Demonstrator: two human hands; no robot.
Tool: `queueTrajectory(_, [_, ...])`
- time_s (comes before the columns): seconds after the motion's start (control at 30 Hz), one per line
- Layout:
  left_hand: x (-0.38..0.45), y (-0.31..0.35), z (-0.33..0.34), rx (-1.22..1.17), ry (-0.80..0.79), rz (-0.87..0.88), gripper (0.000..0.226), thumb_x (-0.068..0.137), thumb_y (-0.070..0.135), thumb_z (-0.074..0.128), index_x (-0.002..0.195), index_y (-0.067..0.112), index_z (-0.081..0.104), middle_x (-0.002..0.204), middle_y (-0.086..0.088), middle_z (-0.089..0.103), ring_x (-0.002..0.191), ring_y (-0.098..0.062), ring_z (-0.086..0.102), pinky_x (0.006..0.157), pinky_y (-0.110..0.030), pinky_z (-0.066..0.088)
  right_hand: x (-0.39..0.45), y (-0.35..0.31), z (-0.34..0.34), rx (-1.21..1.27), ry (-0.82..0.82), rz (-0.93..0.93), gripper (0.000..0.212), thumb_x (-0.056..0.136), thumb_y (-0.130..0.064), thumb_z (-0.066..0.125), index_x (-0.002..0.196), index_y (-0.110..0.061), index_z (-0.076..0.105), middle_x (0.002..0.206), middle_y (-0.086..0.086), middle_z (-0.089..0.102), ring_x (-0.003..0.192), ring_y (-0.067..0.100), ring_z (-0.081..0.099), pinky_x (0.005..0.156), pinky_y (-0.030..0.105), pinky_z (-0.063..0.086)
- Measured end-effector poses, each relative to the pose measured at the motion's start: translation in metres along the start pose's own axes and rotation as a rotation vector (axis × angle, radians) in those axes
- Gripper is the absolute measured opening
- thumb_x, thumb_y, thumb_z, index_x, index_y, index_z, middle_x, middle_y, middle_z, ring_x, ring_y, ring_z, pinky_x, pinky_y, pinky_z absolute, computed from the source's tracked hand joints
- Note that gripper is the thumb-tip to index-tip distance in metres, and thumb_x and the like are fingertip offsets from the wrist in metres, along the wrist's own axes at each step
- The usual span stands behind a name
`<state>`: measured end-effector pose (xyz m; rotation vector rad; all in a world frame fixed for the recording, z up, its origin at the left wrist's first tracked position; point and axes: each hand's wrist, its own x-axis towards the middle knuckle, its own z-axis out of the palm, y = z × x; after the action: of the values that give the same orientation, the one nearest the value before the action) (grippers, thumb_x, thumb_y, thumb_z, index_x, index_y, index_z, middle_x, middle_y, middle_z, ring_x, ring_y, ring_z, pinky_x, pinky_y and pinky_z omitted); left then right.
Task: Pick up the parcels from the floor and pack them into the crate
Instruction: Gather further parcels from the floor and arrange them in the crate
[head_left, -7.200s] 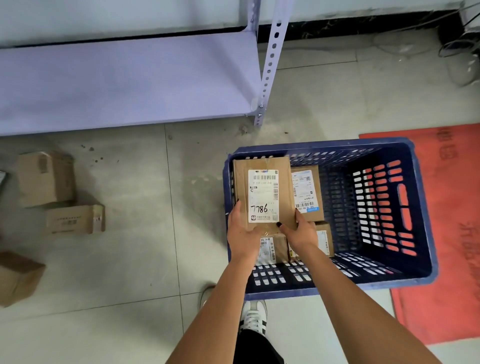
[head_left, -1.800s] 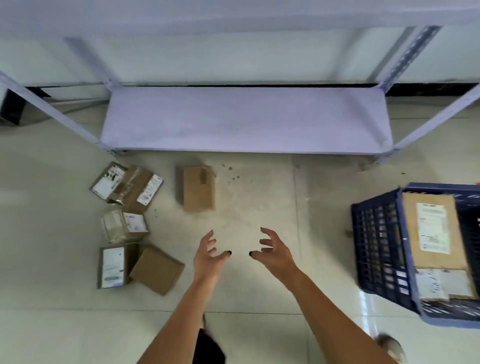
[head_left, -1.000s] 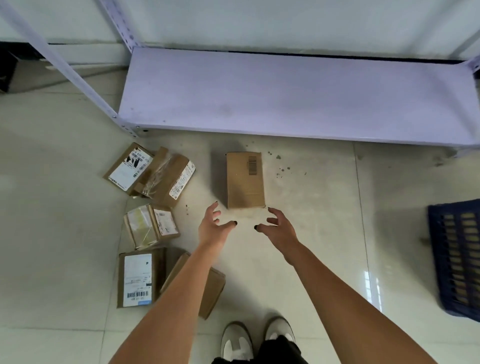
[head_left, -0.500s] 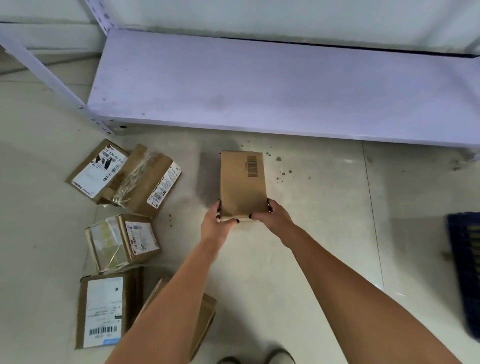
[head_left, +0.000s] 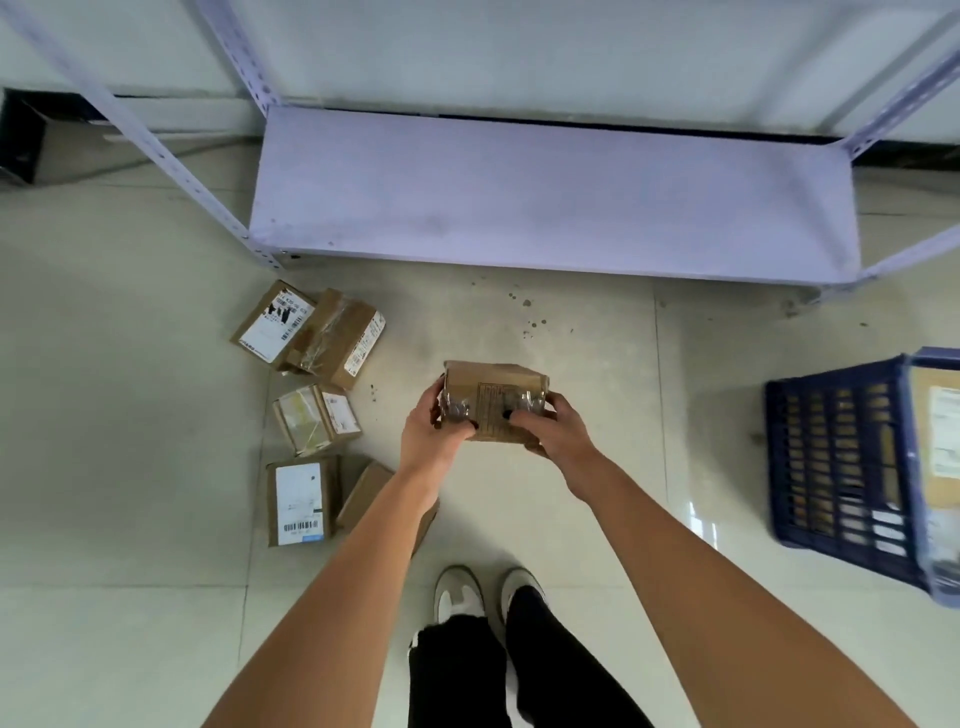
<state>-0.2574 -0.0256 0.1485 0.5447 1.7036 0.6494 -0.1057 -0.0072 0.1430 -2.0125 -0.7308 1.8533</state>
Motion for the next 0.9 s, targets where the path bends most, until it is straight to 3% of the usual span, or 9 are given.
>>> queueTrajectory(0.13, [-0.067,0.029,-0.002,-0.001,-0.025,-0.037,0.069,0.073,0.0,0.067,0.135,0.023,0.047,0.118,-0.004,0.066,0.109,-0.02,0.06,0.101,-0.036,0.046,-0.078,-0.021,-0.022,-0.008,0.023,0.008,0.054,0.08,-0.015,0.068,0.131,-0.016,0.049,0.112,0.004,0.063,0.105,0.023,0.061,0.088,0.033,0.049])
queueTrajectory(0.2, [-0.104,0.047,-0.001,-0.03,-0.033,-0.048,0.067,0.074,0.004,0.07,0.135,0.02,0.047,0.12,-0.005,0.065,0.111,-0.021,0.06,0.102,-0.04,0.046,-0.117,-0.033,-0.04,-0.018,0.029,-0.004,0.052,0.08,-0.013,0.067,0.129,-0.016,0.051,0.109,0.004,0.062,0.098,0.022,0.059,0.08,0.029,0.048])
queueTrajectory(0.33, [-0.178,0.087,0.012,-0.06,-0.02,-0.041,0.056,0.078,0.012,0.071,0.13,0.015,0.049,0.122,-0.006,0.062,0.112,-0.02,0.058,0.099,-0.033,0.045,-0.188,-0.054,-0.081,-0.066,0.028,-0.075,0.049,0.078,-0.017,0.069,0.125,-0.015,0.054,0.106,0.003,0.064,0.089,0.017,0.058,0.067,0.022,0.046])
queueTrajectory(0.43, [-0.235,0.114,0.033,-0.029,-0.016,0.027,0.057,0.077,0.019,0.073,0.128,0.015,0.049,0.125,-0.007,0.059,0.113,-0.02,0.056,0.094,-0.03,0.044,-0.243,-0.072,-0.115,-0.089,-0.006,-0.145,0.06,0.071,-0.027,0.073,0.128,-0.022,0.055,0.116,0.007,0.062,0.102,0.021,0.061,0.077,0.024,0.046])
queueTrajectory(0.53, [-0.302,0.141,0.059,0.042,0.002,0.091,0.056,0.079,0.02,0.072,0.129,0.011,0.048,0.126,-0.007,0.056,0.107,-0.017,0.053,0.087,-0.028,0.038,-0.302,-0.09,-0.16,-0.122,-0.032,-0.25,0.079,0.059,-0.039,0.076,0.133,-0.034,0.049,0.129,0.007,0.049,0.11,0.023,0.056,0.086,0.027,0.047])
queueTrajectory(0.63, [-0.367,0.167,0.09,0.045,0.058,0.178,0.053,0.079,0.012,0.07,0.128,0.011,0.047,0.127,-0.011,0.054,0.105,-0.02,0.056,0.086,-0.027,0.041,-0.363,-0.107,-0.21,-0.198,-0.036,-0.343,0.067,0.076,-0.021,0.075,0.136,-0.029,0.045,0.122,0.001,0.028,0.105,0.02,0.05,0.092,0.024,0.041])
queueTrajectory(0.7, [-0.405,0.182,0.11,0.035,0.099,0.227,0.053,0.08,0.004,0.067,0.128,0.012,0.046,0.124,-0.01,0.055,0.097,-0.017,0.055,0.086,-0.026,0.043,-0.393,-0.113,-0.244,-0.258,-0.038,-0.405,0.067,0.077,-0.016,0.075,0.136,-0.026,0.044,0.119,0.002,0.022,0.107,0.025,0.055,0.096,0.027,0.044])
queueTrajectory(0.8, [-0.445,0.191,0.137,0.052,0.14,0.309,0.055,0.076,0.003,0.071,0.126,0.012,0.05,0.122,-0.021,0.054,0.088,-0.017,0.058,0.087,-0.031,0.049,-0.432,-0.118,-0.287,-0.3,-0.046,-0.498,0.074,0.074,-0.023,0.077,0.139,-0.027,0.043,0.129,0.001,0.032,0.109,0.026,0.058,0.1,0.036,0.047])
queueTrajectory(0.9, [-0.476,0.196,0.164,0.062,0.153,0.365,0.052,0.077,0.004,0.07,0.126,0.01,0.053,0.12,-0.022,0.054,0.081,-0.01,0.058,0.076,-0.023,0.05,-0.462,-0.116,-0.324,-0.281,-0.057,-0.524,0.076,0.076,-0.027,0.075,0.142,-0.028,0.039,0.133,0.003,0.053,0.114,0.024,0.059,0.096,0.037,0.05])
